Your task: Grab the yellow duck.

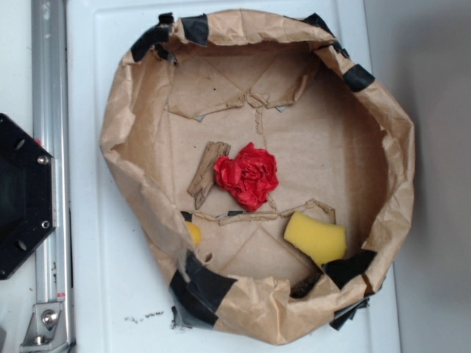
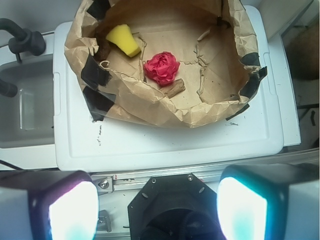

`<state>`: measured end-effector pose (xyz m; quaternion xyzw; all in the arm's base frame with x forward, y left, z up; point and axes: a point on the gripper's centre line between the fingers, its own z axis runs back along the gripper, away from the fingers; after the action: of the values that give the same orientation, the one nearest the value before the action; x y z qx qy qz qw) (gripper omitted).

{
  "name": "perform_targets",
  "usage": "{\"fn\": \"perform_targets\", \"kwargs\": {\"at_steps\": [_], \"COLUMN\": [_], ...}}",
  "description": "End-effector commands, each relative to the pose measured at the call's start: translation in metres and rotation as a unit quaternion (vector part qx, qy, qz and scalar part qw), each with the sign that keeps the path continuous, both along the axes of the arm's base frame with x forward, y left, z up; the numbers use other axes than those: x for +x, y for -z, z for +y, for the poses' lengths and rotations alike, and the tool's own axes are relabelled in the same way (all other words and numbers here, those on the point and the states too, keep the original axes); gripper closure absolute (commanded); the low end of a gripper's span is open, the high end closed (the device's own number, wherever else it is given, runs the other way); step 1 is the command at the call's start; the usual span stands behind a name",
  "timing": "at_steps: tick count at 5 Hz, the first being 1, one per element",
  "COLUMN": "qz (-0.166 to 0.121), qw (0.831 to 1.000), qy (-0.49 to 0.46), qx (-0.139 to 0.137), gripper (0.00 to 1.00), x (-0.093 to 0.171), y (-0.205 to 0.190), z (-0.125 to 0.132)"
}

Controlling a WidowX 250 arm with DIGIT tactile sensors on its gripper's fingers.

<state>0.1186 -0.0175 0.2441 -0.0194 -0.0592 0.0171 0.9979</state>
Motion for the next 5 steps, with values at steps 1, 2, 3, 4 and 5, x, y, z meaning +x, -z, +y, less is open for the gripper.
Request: {"fn": "perform_targets", "kwargs": {"at_steps": [1, 2, 3, 4, 5], "qz": [0.000, 0.054, 0.081, 0.111, 0.157], "qw": [1.000, 0.997, 0.983, 0.979, 0.976], "qy": [0.000, -0.052, -0.150, -0.161, -0.150], "qx": [0.000, -0.037, -0.066, -0.059, -0.002], "gripper": [0.00, 0.00, 0.00, 0.00, 0.00], "x": [0.000, 0.049, 0.094, 0.103, 0.100], "y": [0.000, 0.014, 0.061, 0.089, 0.130], "z": [0.000, 0.001, 0.008, 0.013, 0.018]}}
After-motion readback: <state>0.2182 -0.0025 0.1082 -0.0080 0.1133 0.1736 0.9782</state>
